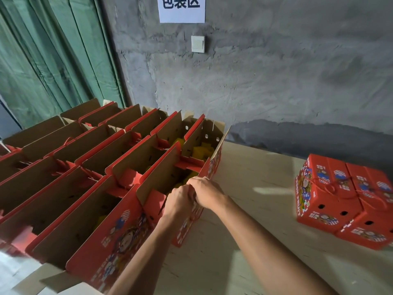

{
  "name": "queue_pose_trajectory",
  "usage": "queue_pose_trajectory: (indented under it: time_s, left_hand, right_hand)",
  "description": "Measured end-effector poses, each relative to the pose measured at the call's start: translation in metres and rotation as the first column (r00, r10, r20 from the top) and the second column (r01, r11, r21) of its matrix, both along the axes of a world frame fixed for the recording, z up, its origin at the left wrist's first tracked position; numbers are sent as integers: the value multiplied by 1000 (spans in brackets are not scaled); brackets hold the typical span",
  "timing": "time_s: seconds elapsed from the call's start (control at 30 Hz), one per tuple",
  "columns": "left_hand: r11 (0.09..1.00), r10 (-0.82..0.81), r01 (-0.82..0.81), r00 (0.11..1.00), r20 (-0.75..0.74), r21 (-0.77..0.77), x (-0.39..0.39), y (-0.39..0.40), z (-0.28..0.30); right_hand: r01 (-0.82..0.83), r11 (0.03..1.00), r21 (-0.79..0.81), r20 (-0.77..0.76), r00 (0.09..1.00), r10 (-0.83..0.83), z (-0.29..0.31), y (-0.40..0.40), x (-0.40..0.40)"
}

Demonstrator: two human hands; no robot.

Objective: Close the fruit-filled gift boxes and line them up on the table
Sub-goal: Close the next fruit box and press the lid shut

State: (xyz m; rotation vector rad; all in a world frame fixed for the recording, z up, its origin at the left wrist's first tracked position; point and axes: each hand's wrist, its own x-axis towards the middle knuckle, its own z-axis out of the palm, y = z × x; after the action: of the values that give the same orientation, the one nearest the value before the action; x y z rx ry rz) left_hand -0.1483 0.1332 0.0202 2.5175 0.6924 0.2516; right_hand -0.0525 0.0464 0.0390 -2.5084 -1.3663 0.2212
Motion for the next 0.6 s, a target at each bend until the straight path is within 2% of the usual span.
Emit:
queue_pose_trajectory:
  time_s: [0.2, 0.6]
  left_hand:
    - [1000, -19, 20, 998, 54, -12, -24, -15, 2]
    - [983, -160, 157, 987, 28, 90, -85, -77, -5]
  right_hand:
    - [1, 1000, -19, 0, 1000, -1, 2, -19, -16]
    - [253, 962, -99, 239, 945, -224, 4, -99, -51]
